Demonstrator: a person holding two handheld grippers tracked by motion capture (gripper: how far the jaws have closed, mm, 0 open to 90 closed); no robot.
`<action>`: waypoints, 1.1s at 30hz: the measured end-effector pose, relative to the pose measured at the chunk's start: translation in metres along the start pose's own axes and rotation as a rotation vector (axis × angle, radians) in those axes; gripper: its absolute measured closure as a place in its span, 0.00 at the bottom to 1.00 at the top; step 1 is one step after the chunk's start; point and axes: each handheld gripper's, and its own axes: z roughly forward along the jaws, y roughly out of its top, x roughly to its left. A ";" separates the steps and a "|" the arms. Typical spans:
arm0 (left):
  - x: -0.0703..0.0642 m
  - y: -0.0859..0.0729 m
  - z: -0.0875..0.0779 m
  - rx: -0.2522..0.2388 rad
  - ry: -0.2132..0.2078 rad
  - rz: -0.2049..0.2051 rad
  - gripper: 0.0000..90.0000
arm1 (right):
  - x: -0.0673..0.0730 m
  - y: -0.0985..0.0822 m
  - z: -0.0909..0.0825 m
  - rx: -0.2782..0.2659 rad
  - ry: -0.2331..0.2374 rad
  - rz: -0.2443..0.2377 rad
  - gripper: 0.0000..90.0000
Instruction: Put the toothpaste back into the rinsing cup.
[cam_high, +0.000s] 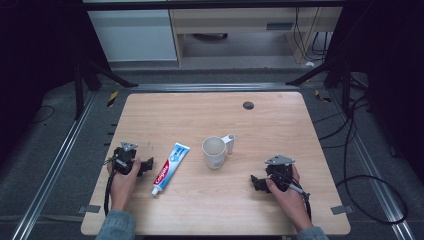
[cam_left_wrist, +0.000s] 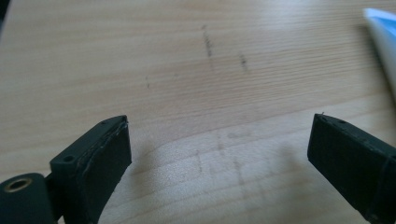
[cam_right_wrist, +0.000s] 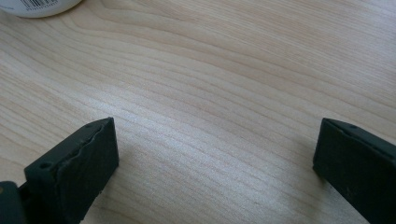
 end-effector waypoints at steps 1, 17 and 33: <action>-0.002 0.003 -0.006 -0.001 -0.005 0.020 0.06 | 0.000 0.000 0.000 0.000 0.000 -0.002 0.00; -0.049 0.072 -0.048 0.159 -0.149 0.176 0.08 | 0.000 0.000 0.000 0.001 0.000 -0.001 0.00; -0.078 0.096 -0.027 0.311 -0.205 0.244 0.10 | 0.000 0.000 0.000 0.000 0.000 -0.001 0.00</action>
